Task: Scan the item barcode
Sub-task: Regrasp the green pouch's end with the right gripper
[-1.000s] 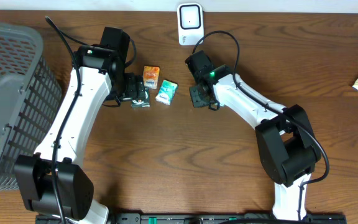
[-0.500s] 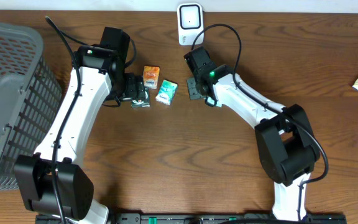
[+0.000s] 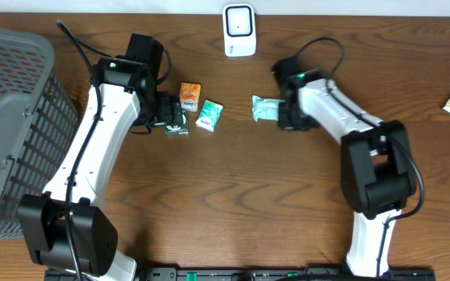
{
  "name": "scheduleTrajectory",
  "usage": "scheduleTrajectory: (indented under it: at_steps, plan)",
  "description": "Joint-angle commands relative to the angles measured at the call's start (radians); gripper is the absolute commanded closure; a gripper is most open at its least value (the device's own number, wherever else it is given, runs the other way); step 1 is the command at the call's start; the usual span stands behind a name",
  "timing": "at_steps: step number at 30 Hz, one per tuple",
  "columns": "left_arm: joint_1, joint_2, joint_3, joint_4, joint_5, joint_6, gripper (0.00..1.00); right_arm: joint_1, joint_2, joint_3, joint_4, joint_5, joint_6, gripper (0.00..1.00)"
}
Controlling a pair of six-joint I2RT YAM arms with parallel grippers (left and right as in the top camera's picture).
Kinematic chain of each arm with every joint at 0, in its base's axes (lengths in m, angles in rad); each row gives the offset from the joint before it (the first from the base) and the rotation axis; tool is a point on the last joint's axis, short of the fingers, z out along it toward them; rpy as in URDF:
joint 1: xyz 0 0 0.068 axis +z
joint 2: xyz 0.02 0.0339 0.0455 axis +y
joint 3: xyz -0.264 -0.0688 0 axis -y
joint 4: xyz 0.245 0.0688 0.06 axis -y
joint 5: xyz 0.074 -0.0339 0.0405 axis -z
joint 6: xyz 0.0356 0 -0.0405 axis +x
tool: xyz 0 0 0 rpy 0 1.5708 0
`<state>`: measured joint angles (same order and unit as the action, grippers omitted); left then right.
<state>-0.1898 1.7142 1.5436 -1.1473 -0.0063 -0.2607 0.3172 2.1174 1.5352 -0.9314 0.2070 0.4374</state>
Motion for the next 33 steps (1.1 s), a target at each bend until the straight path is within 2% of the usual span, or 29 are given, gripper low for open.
scheduleTrajectory:
  at_steps: [1,4,5,7,9,16,24,27,29,33]
  plan:
    - [0.005,-0.003,0.013,-0.003,-0.01,0.006,0.02,-0.044,-0.058,0.048,0.005,-0.028,-0.008,0.67]
    - [0.005,-0.003,0.013,-0.003,-0.01,0.006,0.02,-0.076,-0.068,0.058,0.036,-0.152,-0.034,0.25]
    - [0.005,-0.003,0.013,-0.003,-0.01,0.006,0.02,-0.085,-0.068,0.058,0.039,-0.201,-0.033,0.21]
    - [0.005,-0.003,0.013,-0.003,-0.01,0.006,0.03,-0.108,-0.068,0.044,0.051,-0.372,-0.031,0.06]
    - [0.005,-0.003,0.013,-0.003,-0.01,0.006,0.02,-0.114,-0.068,0.032,0.06,-0.452,-0.015,0.01]
    - [0.005,-0.003,0.013,-0.003,-0.01,0.006,0.02,-0.116,-0.068,-0.02,0.138,-0.498,0.139,0.01]
    - [0.005,-0.003,0.013,-0.003,-0.01,0.006,0.02,-0.127,-0.055,-0.093,0.285,-0.498,0.214,0.01]
    - [0.005,-0.003,0.013,-0.003,-0.01,0.006,0.02,-0.135,-0.053,-0.128,0.347,-0.509,0.232,0.04]
    - [0.005,-0.003,0.013,-0.003,-0.01,0.006,0.02,-0.136,-0.053,-0.157,0.412,-0.536,0.231,0.08]
    - [0.005,-0.003,0.013,-0.003,-0.01,0.006,0.02,-0.136,-0.053,-0.186,0.457,-0.558,0.232,0.39]
